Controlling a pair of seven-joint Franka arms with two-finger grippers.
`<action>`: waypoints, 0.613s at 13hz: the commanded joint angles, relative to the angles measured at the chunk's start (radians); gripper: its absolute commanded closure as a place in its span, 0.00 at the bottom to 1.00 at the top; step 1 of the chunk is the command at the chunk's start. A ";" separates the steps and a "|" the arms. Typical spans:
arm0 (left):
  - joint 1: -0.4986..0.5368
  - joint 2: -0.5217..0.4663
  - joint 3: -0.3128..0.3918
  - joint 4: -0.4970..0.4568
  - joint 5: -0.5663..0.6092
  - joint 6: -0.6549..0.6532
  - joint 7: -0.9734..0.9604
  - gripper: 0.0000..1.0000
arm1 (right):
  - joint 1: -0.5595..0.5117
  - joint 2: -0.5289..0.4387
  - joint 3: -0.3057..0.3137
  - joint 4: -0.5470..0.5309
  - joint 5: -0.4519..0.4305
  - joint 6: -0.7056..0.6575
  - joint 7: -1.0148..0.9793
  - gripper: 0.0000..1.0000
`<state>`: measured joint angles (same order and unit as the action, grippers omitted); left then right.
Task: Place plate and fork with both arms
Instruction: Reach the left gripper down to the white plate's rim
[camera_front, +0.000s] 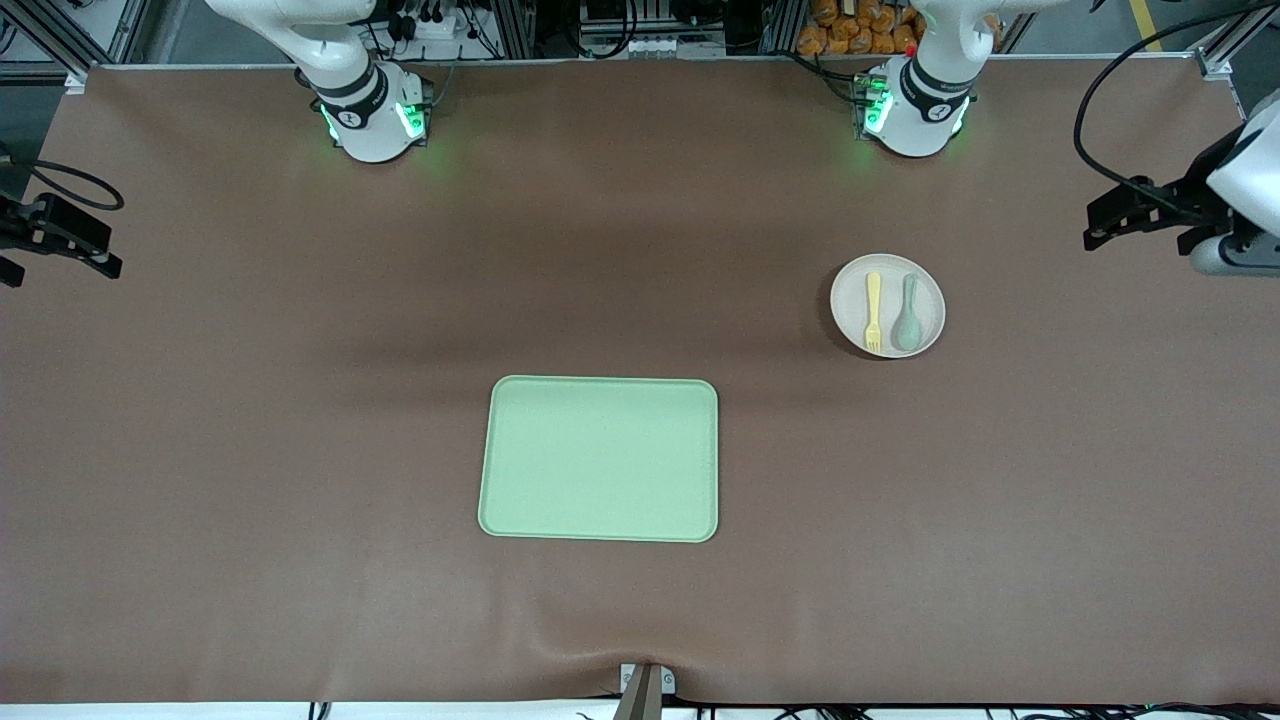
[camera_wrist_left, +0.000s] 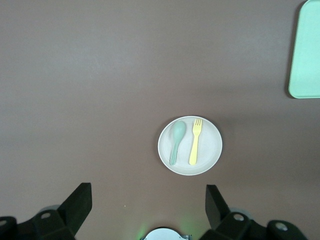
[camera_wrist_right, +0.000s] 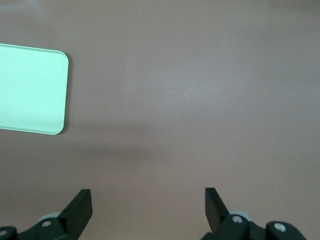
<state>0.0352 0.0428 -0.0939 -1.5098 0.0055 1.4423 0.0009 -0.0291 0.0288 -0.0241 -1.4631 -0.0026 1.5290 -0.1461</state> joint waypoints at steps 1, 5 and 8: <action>0.038 0.118 0.000 0.028 0.001 0.006 -0.013 0.00 | -0.022 -0.009 0.016 0.000 -0.004 -0.009 -0.013 0.00; 0.040 0.212 -0.001 0.013 0.007 0.001 -0.002 0.00 | -0.023 -0.009 0.015 -0.002 -0.004 -0.012 -0.012 0.00; 0.037 0.308 -0.003 -0.047 0.004 0.001 -0.007 0.00 | -0.022 -0.009 0.015 0.000 -0.004 -0.010 -0.012 0.00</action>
<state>0.0738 0.2945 -0.0936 -1.5459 0.0058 1.4481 0.0015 -0.0294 0.0288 -0.0243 -1.4631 -0.0026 1.5262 -0.1461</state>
